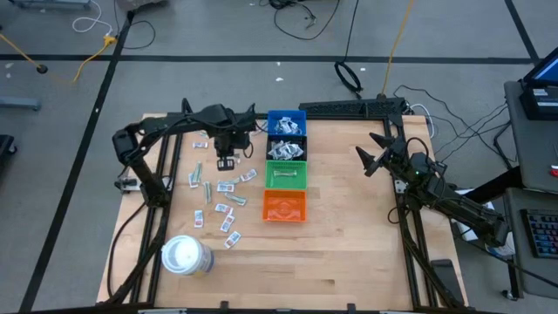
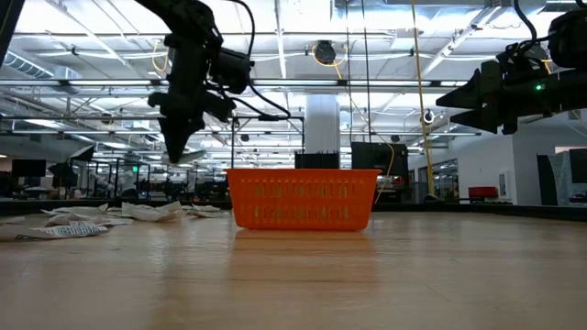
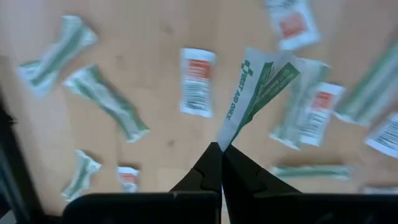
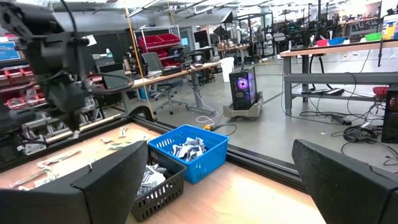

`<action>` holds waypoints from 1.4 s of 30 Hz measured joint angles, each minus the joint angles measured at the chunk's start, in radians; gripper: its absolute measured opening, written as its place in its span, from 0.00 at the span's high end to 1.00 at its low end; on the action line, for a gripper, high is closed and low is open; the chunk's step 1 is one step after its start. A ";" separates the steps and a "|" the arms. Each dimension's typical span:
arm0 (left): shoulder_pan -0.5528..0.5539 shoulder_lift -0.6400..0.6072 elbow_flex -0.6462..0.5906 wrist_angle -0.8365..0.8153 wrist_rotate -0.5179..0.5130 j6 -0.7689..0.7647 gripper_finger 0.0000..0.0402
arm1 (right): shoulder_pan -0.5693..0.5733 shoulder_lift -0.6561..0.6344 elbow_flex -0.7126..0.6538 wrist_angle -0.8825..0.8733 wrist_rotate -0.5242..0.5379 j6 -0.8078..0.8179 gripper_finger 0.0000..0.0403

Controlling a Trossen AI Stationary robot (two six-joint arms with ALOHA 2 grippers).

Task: Pick & Place First Aid Supplies
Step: Put the green bandage into the green bin

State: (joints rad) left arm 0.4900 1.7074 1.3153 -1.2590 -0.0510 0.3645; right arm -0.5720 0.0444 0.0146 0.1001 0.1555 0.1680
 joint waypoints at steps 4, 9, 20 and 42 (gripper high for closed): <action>-0.069 0.058 0.061 -0.040 0.002 -0.003 1.00 | 0.000 0.000 0.000 0.000 0.000 0.000 0.02; -0.135 0.145 0.208 -0.097 0.008 -0.040 1.00 | 0.000 0.000 0.000 0.000 0.000 0.000 0.02; -0.216 0.377 0.631 -0.215 0.105 -0.117 1.00 | 0.000 0.000 0.000 0.000 0.000 0.000 0.02; -0.277 0.598 0.760 -0.072 0.119 -0.112 1.00 | 0.000 0.000 0.000 0.000 0.000 0.000 0.02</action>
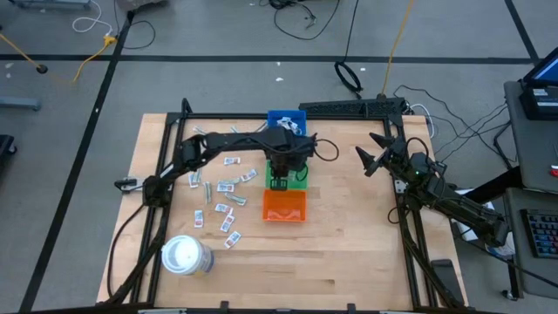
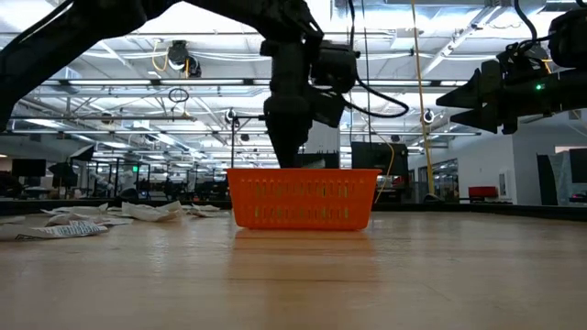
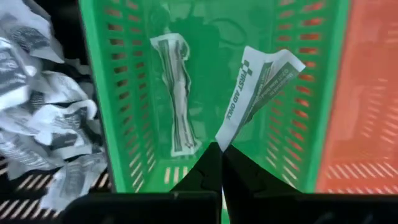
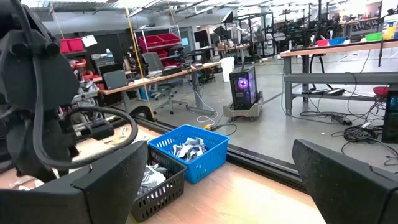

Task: Pick & Place First Aid Supplies
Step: Put the green bandage into the green bin

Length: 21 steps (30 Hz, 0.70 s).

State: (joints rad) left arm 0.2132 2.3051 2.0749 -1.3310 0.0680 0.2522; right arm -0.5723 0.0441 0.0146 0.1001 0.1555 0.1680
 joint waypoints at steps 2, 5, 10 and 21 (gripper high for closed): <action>0.000 0.002 -0.024 0.033 -0.010 -0.001 1.00 | 0.000 0.000 0.000 0.000 0.000 0.000 0.02; -0.001 0.002 -0.053 0.077 -0.024 -0.002 1.00 | 0.000 0.000 0.000 0.000 0.000 0.000 0.02; -0.001 0.002 -0.063 0.074 -0.017 0.004 0.96 | 0.000 0.000 0.000 0.000 0.000 0.000 0.02; 0.024 -0.006 -0.064 0.064 -0.016 -0.045 0.50 | 0.000 0.000 0.000 0.000 0.000 0.000 0.02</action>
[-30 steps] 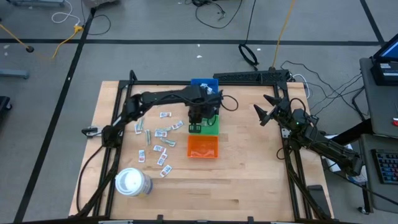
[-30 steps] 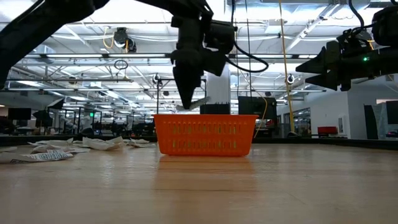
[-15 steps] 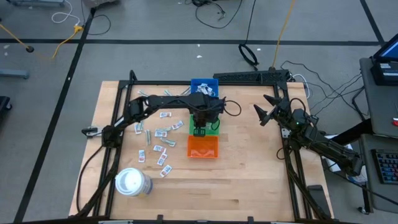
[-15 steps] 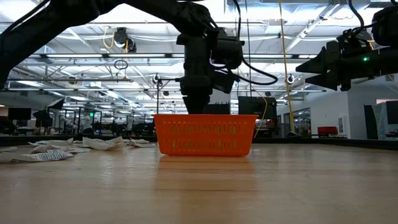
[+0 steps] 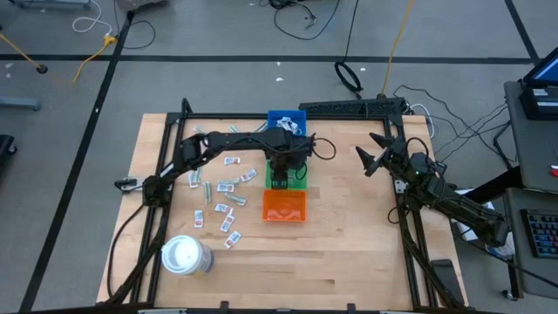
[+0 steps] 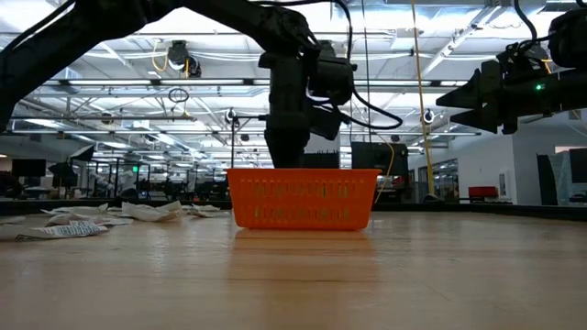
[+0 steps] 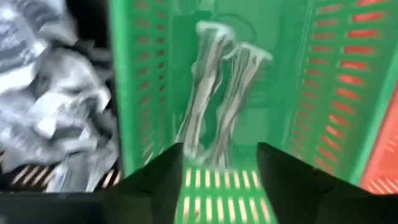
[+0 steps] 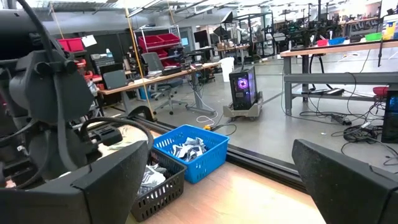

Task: Pick & Place First Aid Supplies
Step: Put the green bandage into the green bin

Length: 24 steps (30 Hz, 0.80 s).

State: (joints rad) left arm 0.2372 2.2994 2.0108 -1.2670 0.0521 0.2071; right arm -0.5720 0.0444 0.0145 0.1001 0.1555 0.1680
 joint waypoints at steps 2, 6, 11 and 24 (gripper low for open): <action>0.009 -0.017 0.000 -0.009 0.000 -0.002 0.42 | 0.000 0.000 0.000 0.000 0.000 0.000 0.02; 0.037 -0.069 0.000 -0.013 -0.001 -0.021 0.31 | 0.000 0.000 0.000 0.000 0.000 0.000 0.02; 0.090 -0.108 0.000 -0.049 -0.001 -0.096 0.23 | 0.000 0.000 0.000 0.000 0.000 0.000 0.02; 0.219 -0.351 -0.404 0.072 -0.018 -0.296 0.21 | 0.000 0.000 0.000 0.000 0.000 0.000 0.02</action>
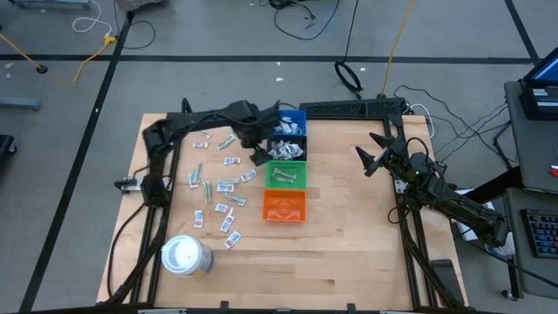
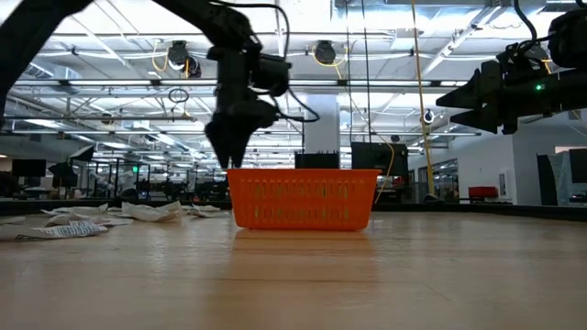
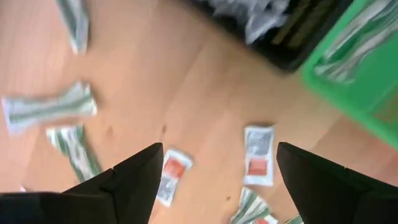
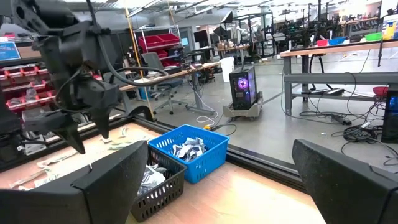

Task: Pick & Place First Aid Supplies
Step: Put the green bandage into the green bin

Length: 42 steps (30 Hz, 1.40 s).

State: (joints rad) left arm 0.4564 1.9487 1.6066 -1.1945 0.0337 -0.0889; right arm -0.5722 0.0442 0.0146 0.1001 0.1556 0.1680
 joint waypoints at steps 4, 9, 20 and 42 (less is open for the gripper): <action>0.024 -0.112 -0.178 0.071 -0.001 -0.058 0.23 | 0.000 0.000 0.000 0.000 0.000 0.000 0.02; 0.052 -0.212 -0.343 0.102 -0.009 -0.118 0.19 | 0.000 0.000 0.000 0.000 0.000 0.000 0.02; 0.144 -0.178 -0.322 0.124 -0.008 -0.106 0.10 | 0.000 0.000 0.000 0.000 0.000 0.000 0.02; 0.296 0.305 0.337 -0.087 0.082 0.037 0.14 | 0.000 0.000 0.000 0.000 0.000 0.000 0.02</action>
State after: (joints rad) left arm 0.7525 2.2540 1.9432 -1.2814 0.1152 -0.0523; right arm -0.5720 0.0443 0.0145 0.1001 0.1557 0.1680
